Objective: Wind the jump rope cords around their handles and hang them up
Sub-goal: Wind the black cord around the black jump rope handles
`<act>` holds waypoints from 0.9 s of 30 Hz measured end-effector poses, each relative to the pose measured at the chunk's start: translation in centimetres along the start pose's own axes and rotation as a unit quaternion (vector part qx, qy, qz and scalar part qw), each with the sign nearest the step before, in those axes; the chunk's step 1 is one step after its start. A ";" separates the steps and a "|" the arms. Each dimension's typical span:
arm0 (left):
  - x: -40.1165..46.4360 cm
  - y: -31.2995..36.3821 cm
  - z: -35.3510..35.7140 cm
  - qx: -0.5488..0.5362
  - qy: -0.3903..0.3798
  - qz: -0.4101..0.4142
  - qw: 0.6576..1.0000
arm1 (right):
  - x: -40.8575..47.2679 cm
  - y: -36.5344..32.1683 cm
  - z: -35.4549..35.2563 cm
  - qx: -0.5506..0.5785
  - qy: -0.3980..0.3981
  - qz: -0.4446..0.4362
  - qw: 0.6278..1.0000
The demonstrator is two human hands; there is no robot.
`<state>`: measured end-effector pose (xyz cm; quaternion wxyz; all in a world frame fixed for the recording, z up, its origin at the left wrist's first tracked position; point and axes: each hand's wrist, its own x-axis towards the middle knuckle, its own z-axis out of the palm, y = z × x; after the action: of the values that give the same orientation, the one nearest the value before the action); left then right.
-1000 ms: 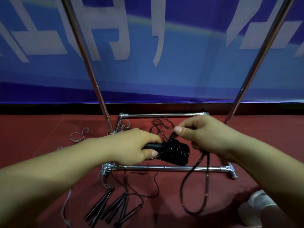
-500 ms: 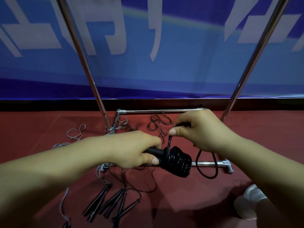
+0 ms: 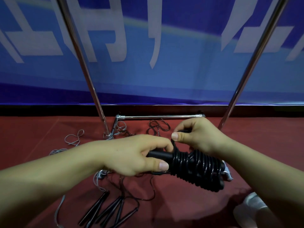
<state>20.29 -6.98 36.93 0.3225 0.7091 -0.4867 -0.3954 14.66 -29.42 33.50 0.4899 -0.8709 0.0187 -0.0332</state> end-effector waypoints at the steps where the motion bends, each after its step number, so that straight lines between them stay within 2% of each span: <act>1: -0.1 0.0 0.0 -0.017 0.011 0.009 1.000 | -0.1 -0.1 0.1 0.017 -0.003 0.000 1.000; 3: -0.1 0.1 -0.2 -0.042 0.049 0.027 0.998 | 0.0 0.1 -0.1 0.048 -0.017 0.016 0.999; 5: 0.0 0.2 -0.3 -0.071 0.096 0.033 0.992 | -0.2 0.7 -0.4 0.001 -0.044 0.040 0.998; 7: 0.2 0.3 -0.3 -0.094 0.152 0.027 0.984 | -0.2 1.0 0.0 -0.037 -0.047 0.105 0.993; 9: 0.5 0.3 -0.3 -0.121 0.214 0.017 0.969 | -0.5 0.3 0.7 -0.062 -0.016 0.086 0.994; 11: 0.9 0.1 -0.3 -0.131 0.268 0.004 0.954 | -0.6 -0.2 1.1 -0.011 0.004 0.060 0.998; 14: 1.2 -0.4 -0.5 -0.129 0.338 -0.017 0.932 | -0.9 -1.1 1.9 0.034 -0.015 0.082 0.996; 16: 1.4 -1.0 -0.7 -0.125 0.376 -0.041 0.917 | -1.1 -1.7 2.6 0.011 -0.029 0.070 0.997; 20: 1.7 -2.2 -1.0 -0.110 0.419 -0.089 0.897 | -1.5 -2.0 3.5 -0.057 -0.047 0.028 0.997; 27: 1.8 -3.3 -1.3 -0.002 0.426 -0.145 0.893 | -2.3 -3.4 3.9 -0.134 -0.082 -0.004 0.988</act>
<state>23.23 -7.50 34.33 0.4391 0.8716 -0.1944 -0.0988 12.67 -24.19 34.31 0.3689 -0.9284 -0.0202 0.0392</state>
